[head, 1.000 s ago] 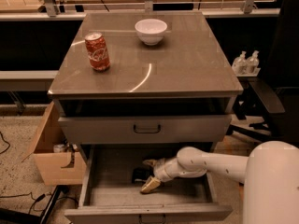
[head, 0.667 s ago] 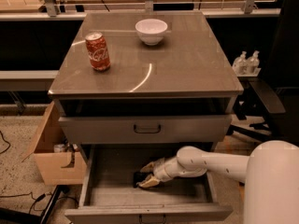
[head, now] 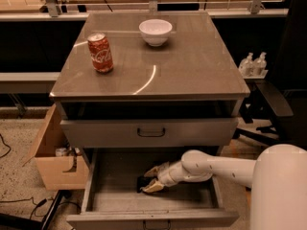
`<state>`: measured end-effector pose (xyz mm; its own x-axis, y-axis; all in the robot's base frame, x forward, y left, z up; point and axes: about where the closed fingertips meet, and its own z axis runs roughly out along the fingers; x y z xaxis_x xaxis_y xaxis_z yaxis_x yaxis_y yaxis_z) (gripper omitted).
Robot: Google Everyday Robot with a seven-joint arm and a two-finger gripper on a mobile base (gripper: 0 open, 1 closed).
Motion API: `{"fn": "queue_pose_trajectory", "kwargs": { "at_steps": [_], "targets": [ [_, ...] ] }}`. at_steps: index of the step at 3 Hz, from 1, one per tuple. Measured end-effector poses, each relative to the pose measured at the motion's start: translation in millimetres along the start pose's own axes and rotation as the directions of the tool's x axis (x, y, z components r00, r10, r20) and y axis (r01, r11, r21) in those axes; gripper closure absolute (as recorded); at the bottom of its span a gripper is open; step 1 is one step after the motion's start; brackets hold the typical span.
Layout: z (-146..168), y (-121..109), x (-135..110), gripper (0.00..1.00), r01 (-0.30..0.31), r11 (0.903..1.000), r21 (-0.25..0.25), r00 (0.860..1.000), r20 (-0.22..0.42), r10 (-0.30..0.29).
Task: Pick rxbar blueberry from middle drawer and place on counter
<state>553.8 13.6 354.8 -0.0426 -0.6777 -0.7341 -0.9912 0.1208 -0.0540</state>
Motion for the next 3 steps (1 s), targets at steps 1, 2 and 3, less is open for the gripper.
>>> {"fn": "queue_pose_trajectory", "kwargs": {
  "at_steps": [1,2,3],
  "targets": [
    [-13.7,4.1,-2.4,1.0,-0.003,0.9999,0.016,0.999,0.04,0.003],
    [-54.3,16.7,-9.8,1.0,-0.004,0.9986,0.054,0.995,0.097,-0.001],
    [-101.7,29.5,-17.6,1.0,-0.017,0.9949,0.099,0.993,0.12,0.005]
  ]
}}
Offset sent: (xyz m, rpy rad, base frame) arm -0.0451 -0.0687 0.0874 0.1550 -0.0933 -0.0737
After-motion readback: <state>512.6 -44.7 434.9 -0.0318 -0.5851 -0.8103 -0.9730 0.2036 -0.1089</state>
